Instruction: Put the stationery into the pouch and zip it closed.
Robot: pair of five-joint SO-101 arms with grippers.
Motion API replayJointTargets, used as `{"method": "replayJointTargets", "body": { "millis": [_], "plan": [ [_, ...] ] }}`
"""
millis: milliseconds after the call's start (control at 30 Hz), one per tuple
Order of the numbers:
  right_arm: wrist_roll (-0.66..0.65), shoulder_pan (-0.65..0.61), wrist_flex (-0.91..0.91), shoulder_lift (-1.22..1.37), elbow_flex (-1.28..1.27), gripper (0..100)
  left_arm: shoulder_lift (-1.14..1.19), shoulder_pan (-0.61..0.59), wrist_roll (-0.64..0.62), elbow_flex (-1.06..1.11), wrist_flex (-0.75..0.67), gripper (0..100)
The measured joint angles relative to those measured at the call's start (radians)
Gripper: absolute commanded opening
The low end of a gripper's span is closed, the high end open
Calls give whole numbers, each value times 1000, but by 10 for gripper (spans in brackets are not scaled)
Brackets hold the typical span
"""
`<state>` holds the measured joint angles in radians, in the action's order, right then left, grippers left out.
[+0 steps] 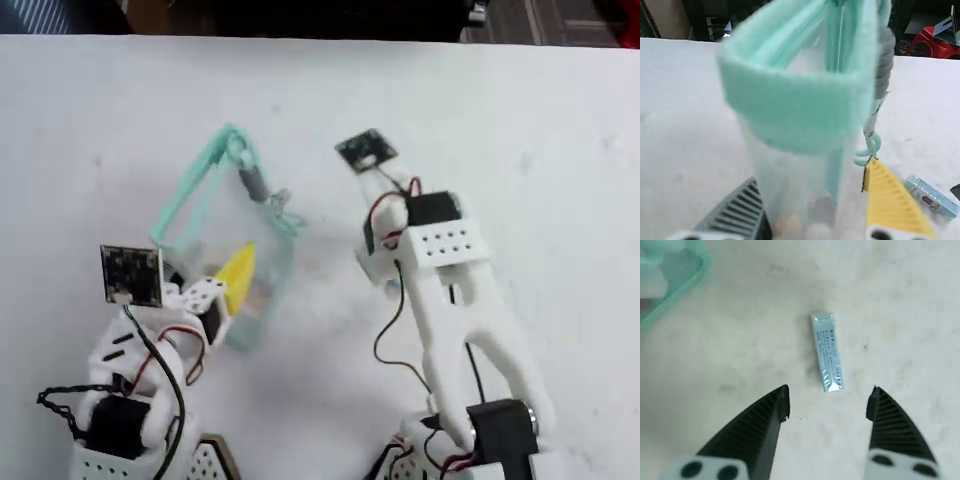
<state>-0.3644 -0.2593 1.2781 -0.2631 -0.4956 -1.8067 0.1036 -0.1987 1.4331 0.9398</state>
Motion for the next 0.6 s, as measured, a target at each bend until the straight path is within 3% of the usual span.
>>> {"method": "replayJointTargets", "body": {
  "millis": [600],
  "plan": [
    [0,2,-279,316,-46,237,0,0,0,0,-3,260]
  ]
}}
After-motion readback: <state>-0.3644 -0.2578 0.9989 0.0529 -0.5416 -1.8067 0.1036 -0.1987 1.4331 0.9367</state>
